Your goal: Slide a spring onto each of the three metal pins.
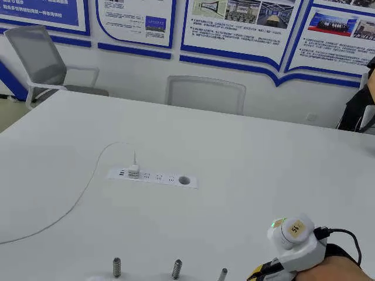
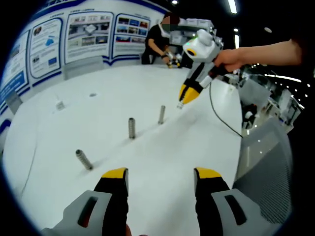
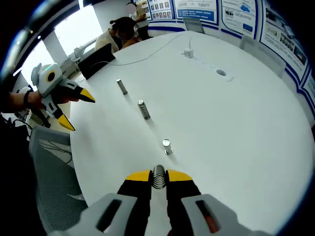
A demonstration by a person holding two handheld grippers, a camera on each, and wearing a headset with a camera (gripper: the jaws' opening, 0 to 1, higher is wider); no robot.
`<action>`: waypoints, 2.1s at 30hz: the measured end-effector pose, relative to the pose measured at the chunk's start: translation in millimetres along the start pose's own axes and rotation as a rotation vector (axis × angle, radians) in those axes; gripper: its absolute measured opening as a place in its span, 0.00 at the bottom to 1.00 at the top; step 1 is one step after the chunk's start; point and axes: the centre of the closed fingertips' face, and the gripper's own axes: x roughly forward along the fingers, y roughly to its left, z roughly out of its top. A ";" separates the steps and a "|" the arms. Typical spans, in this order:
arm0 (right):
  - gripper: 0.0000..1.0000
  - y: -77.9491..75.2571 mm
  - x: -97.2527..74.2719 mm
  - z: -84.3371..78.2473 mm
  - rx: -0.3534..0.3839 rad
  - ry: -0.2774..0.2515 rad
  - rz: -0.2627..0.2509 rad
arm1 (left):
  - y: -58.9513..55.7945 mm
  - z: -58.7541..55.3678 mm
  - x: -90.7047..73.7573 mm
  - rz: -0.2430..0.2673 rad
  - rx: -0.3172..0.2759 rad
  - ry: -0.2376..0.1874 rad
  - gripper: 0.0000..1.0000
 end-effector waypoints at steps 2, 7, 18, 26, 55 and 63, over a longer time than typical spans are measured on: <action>0.12 -1.5 0.1 3.1 -0.005 0.003 -0.003 | 2.4 0.4 -1.1 0.006 -0.005 -0.002 0.56; 0.12 -6.5 2.2 12.3 -0.016 0.004 -0.001 | 9.3 0.3 -3.2 0.027 -0.018 -0.006 0.59; 0.12 -11.4 7.1 26.2 -0.056 0.015 0.007 | 11.1 -7.0 -5.3 0.032 -0.033 0.005 0.62; 0.12 -11.1 12.9 32.2 -0.072 0.022 0.017 | 16.6 -8.0 -10.0 0.047 -0.043 0.004 0.63; 0.13 -6.8 34.6 39.7 -0.092 0.035 0.024 | 17.9 -14.5 -13.9 0.054 -0.072 0.003 0.63; 0.13 -5.7 41.1 37.7 -0.099 0.044 0.025 | 19.9 -15.9 -15.4 0.057 -0.077 0.004 0.63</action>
